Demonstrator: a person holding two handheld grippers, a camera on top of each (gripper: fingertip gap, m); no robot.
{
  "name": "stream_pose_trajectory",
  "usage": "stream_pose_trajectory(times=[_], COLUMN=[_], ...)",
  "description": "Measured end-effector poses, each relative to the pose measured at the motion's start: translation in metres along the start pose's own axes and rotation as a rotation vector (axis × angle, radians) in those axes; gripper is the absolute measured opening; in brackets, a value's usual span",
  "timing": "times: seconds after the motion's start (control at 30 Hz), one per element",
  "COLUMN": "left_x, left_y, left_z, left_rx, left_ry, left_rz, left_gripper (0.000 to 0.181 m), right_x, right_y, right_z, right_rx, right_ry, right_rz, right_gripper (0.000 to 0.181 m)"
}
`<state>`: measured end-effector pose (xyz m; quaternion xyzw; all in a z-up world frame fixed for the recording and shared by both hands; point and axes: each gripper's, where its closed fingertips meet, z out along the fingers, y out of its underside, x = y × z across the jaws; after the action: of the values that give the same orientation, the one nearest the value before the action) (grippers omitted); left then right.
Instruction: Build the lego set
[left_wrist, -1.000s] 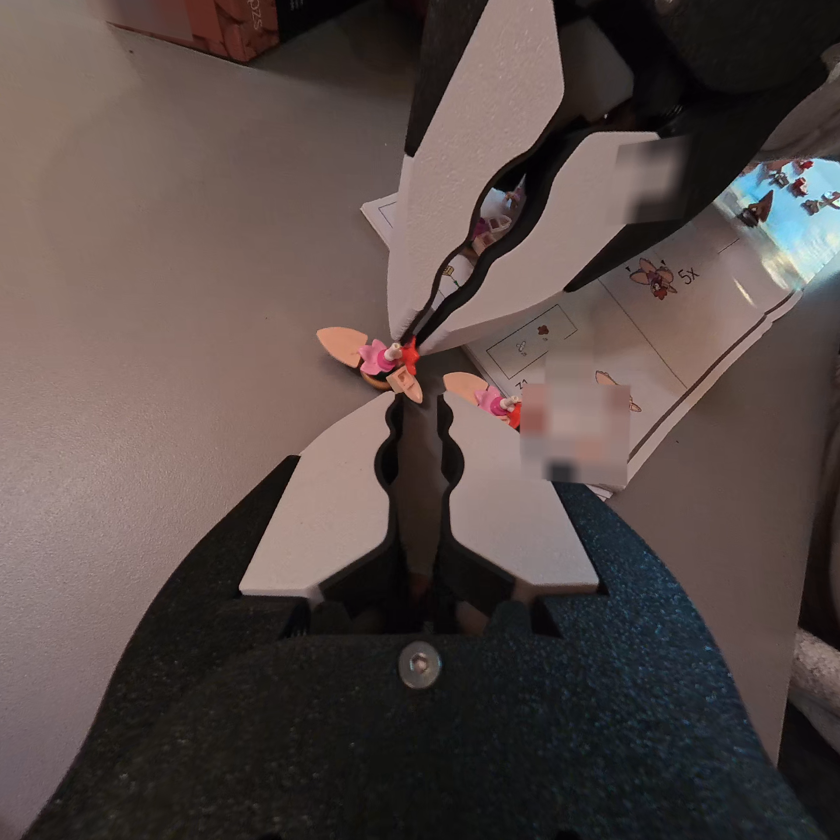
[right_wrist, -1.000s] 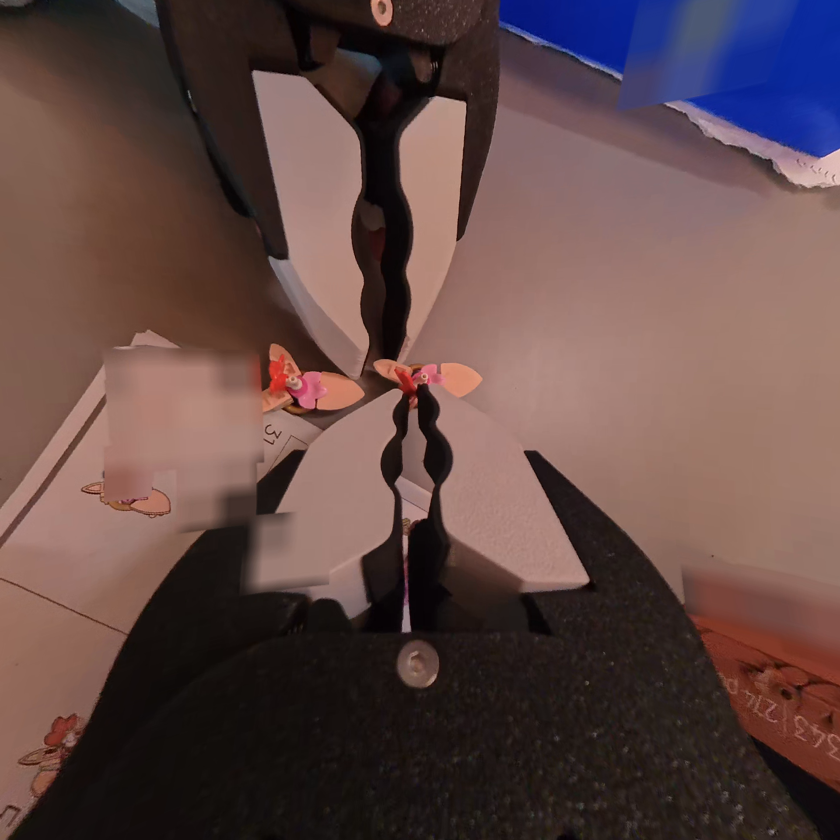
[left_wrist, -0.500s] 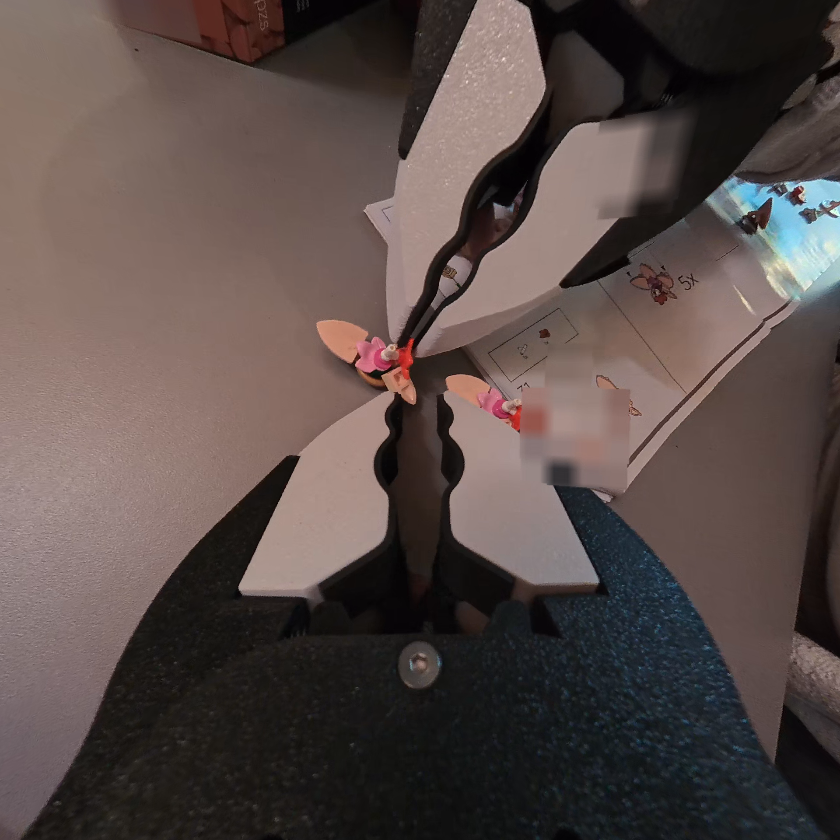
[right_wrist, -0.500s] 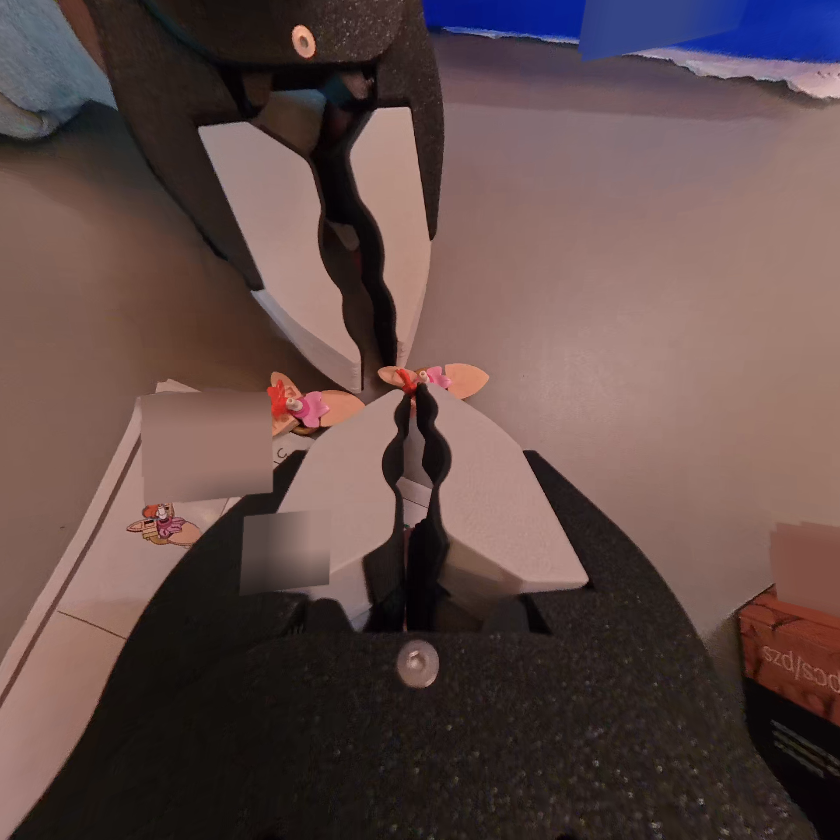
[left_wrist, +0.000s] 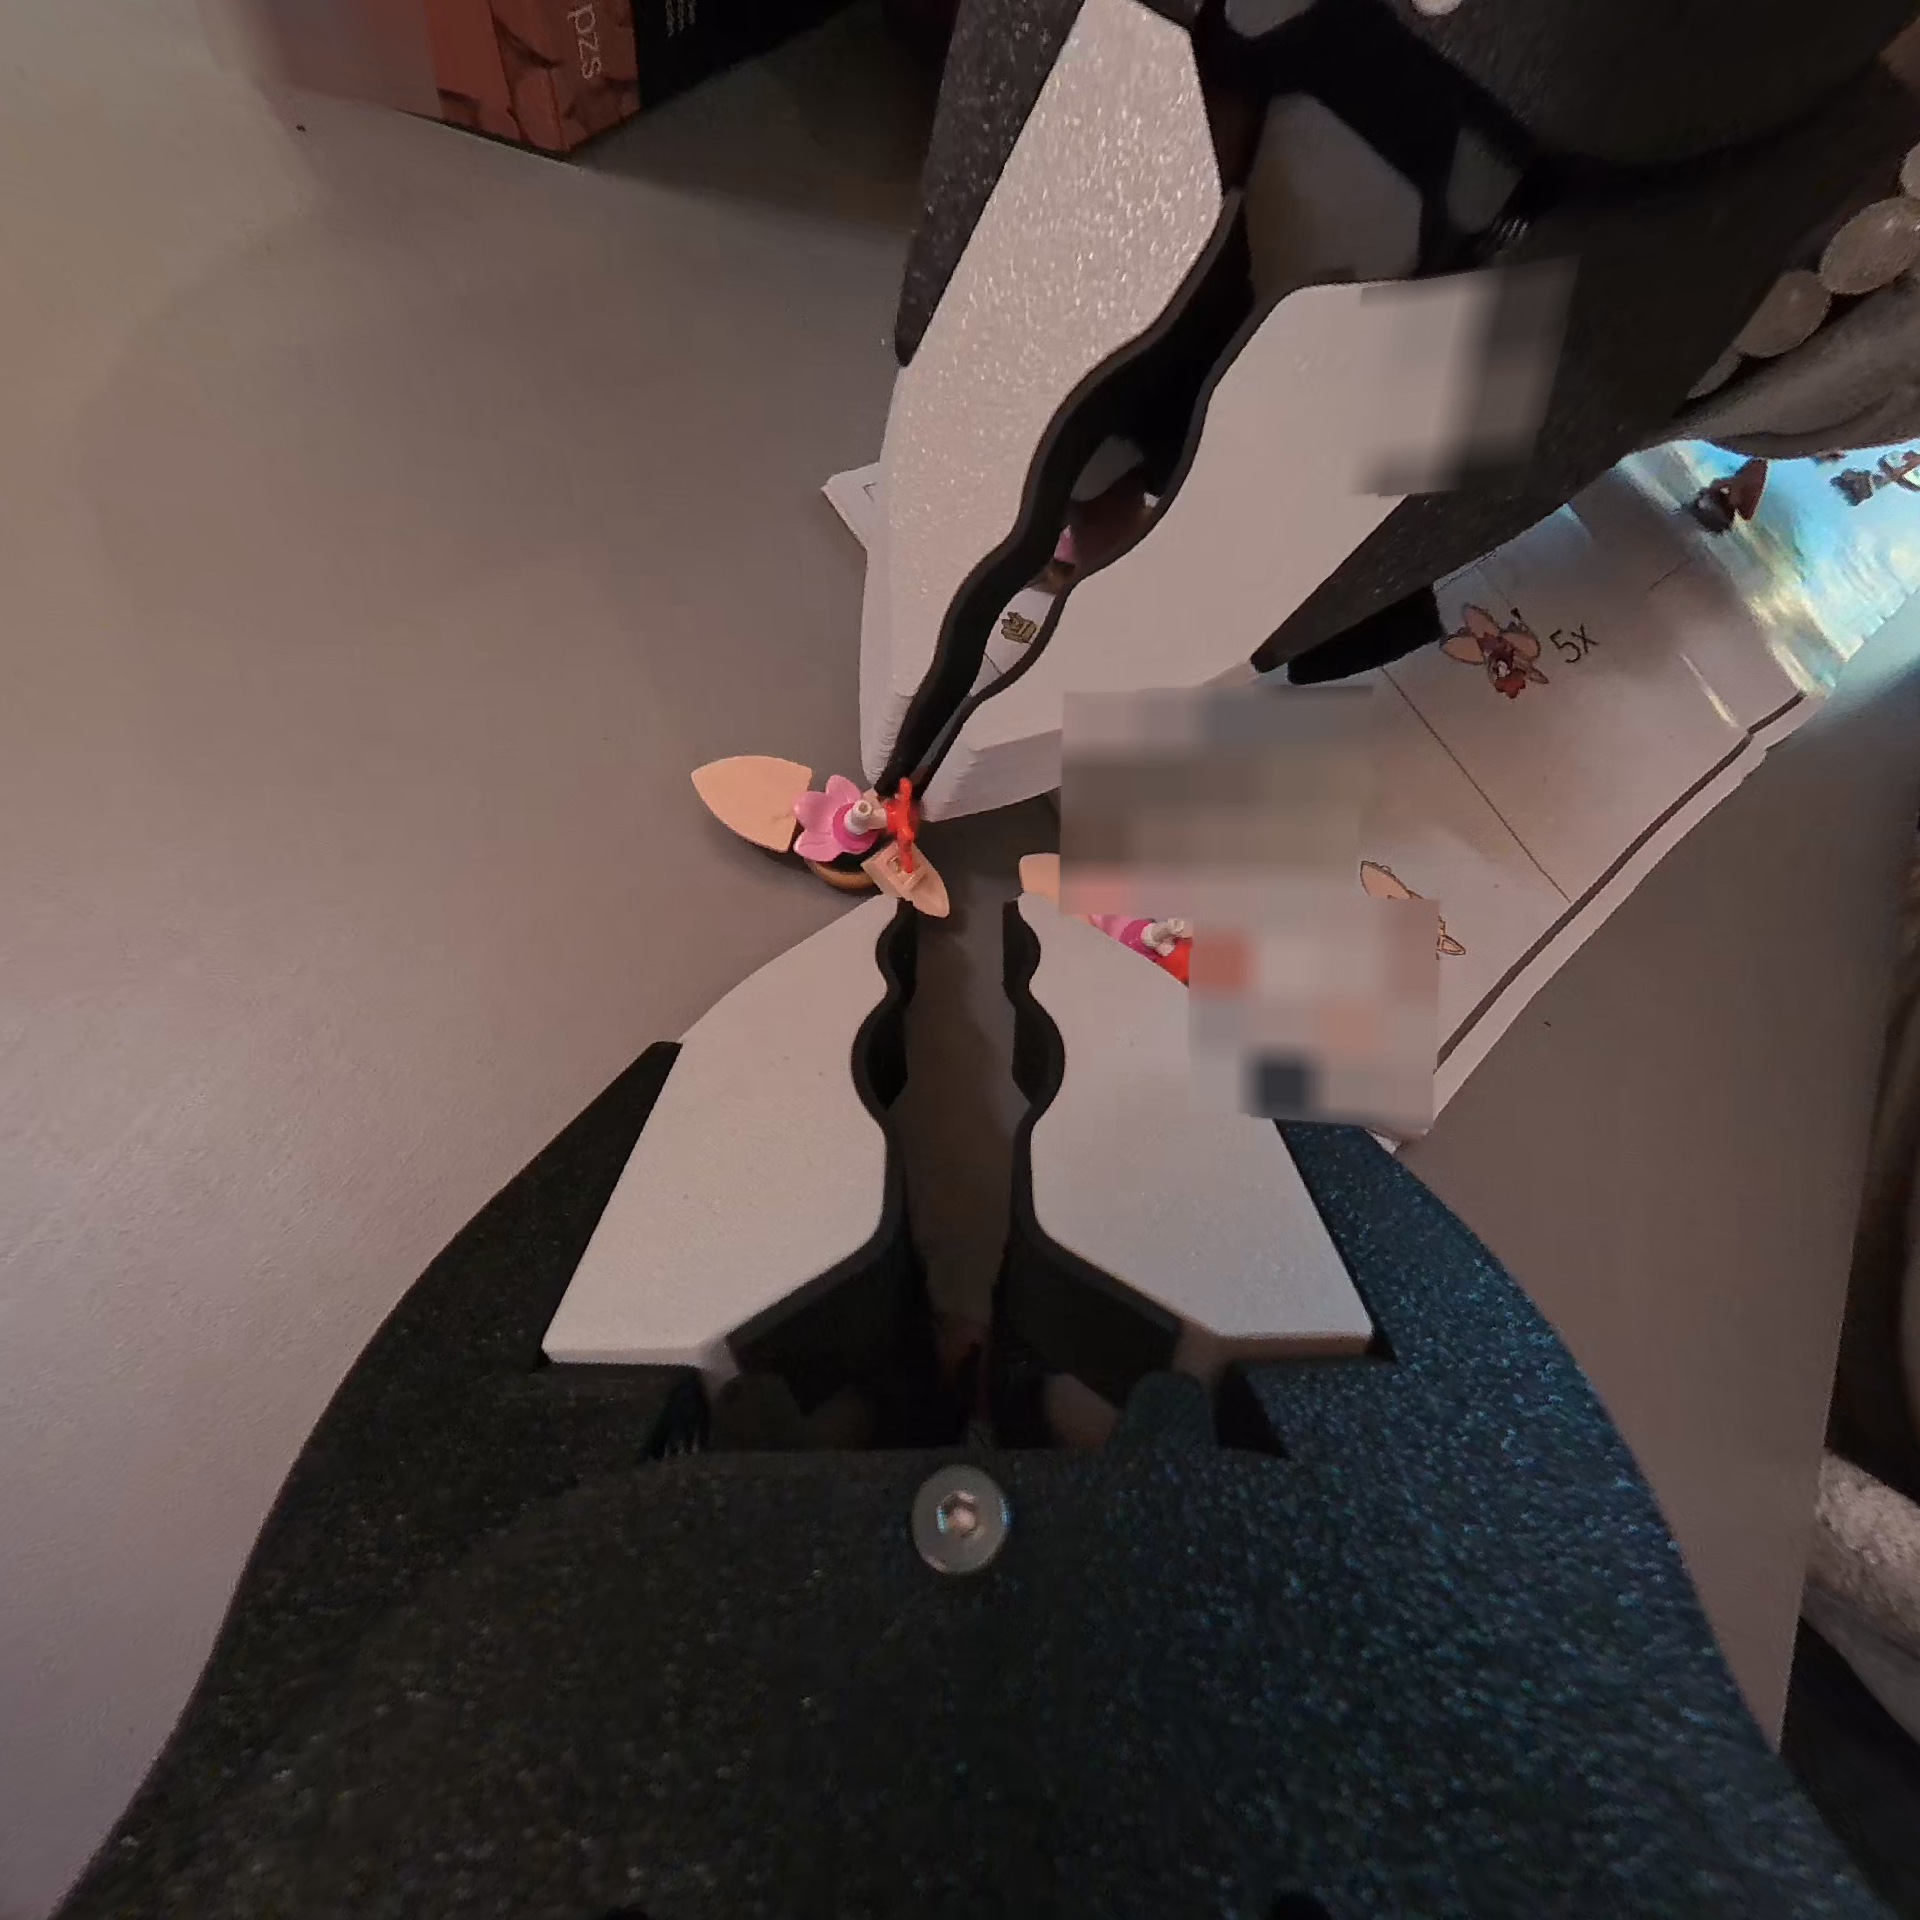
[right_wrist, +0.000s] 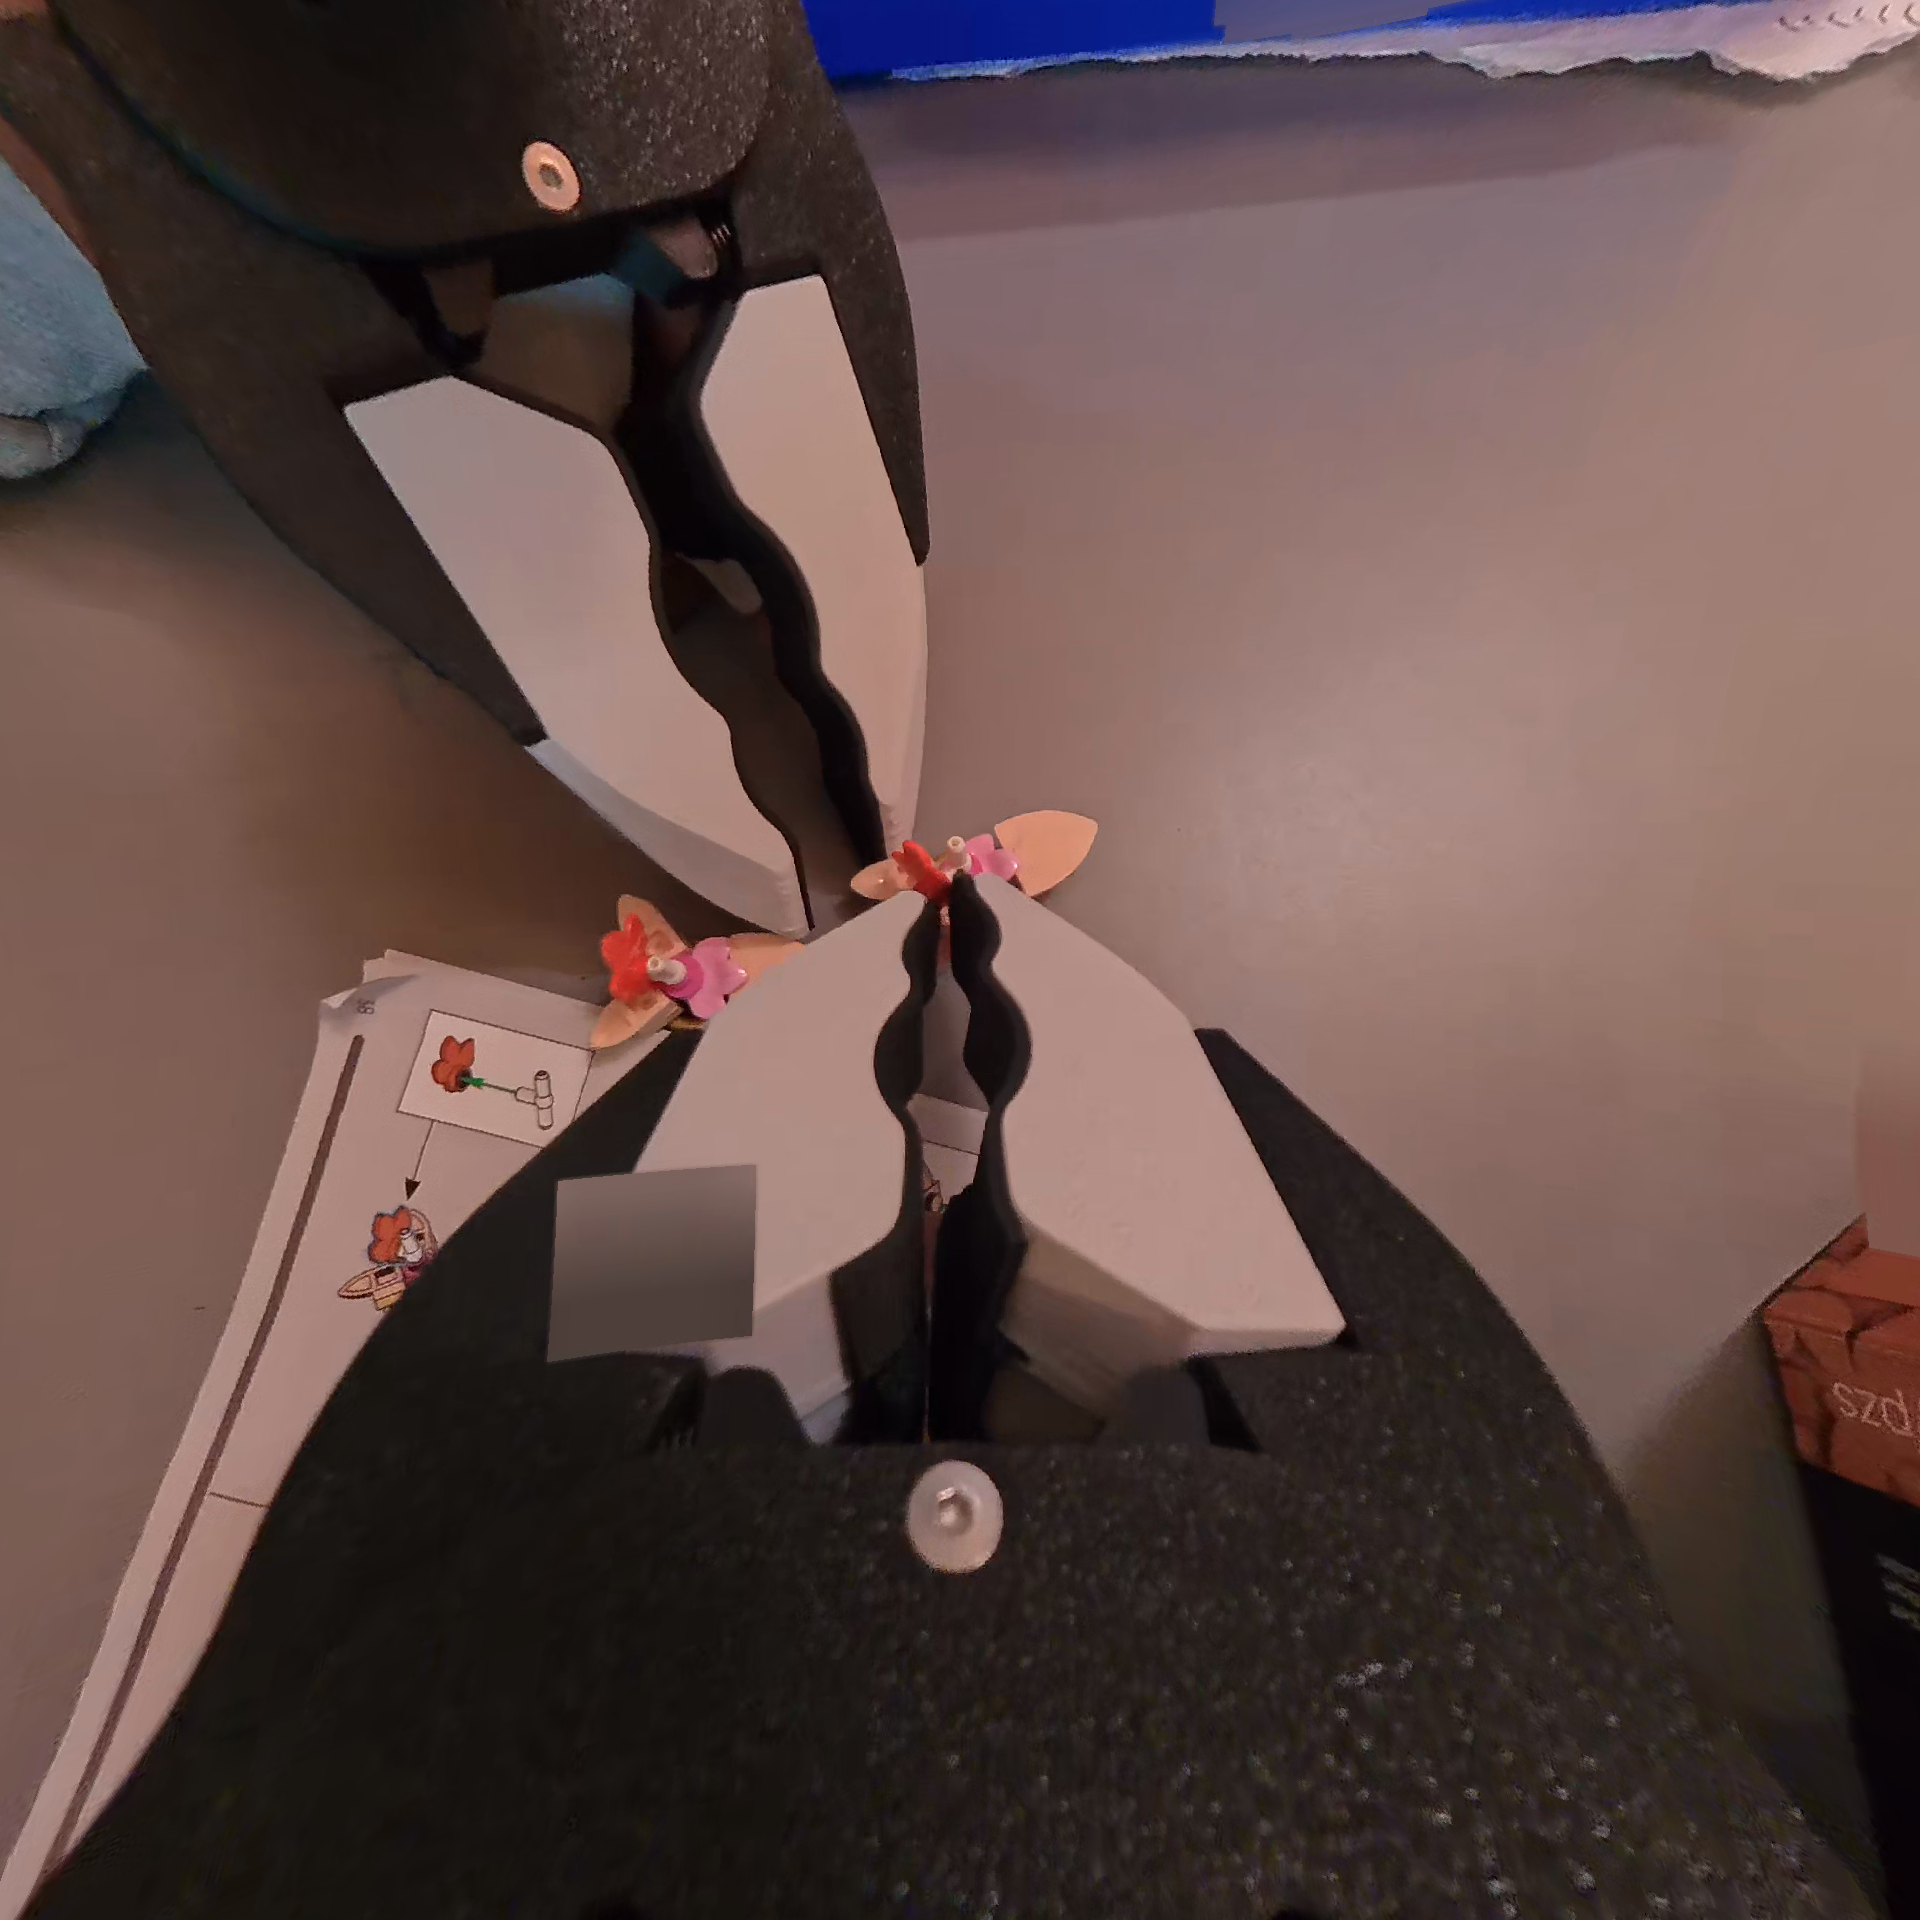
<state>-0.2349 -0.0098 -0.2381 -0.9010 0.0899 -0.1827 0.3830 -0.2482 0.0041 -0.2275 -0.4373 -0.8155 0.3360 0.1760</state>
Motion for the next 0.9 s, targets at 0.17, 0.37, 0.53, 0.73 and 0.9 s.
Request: stream_pose_trajectory(times=[0.17,0.37,0.53,0.73,0.9], left_x=[0.004,0.006,0.005,0.004,0.002], left_y=[0.0,0.0,-0.002,-0.002,-0.002], left_z=[0.001,0.001,-0.001,-0.001,-0.006], left_rx=[-0.006,-0.005,0.019,0.022,0.035], left_ry=[0.024,0.051,0.056,0.056,0.06], left_rz=[0.003,-0.017,-0.039,-0.048,-0.065], left_gripper=[0.014,0.015,0.017,0.017,0.017], right_x=[0.002,-0.002,-0.003,0.0,-0.001], right_y=[0.005,0.002,0.01,0.008,-0.001], right_z=[0.001,0.0,0.001,-0.004,-0.019], right_rx=[-0.022,-0.012,-0.057,-0.073,-0.069], right_ry=[0.026,-0.001,-0.009,0.022,0.061], right_rz=[0.022,0.026,-0.005,-0.048,-0.074], right_gripper=[0.0,0.003,0.01,0.015,0.017])
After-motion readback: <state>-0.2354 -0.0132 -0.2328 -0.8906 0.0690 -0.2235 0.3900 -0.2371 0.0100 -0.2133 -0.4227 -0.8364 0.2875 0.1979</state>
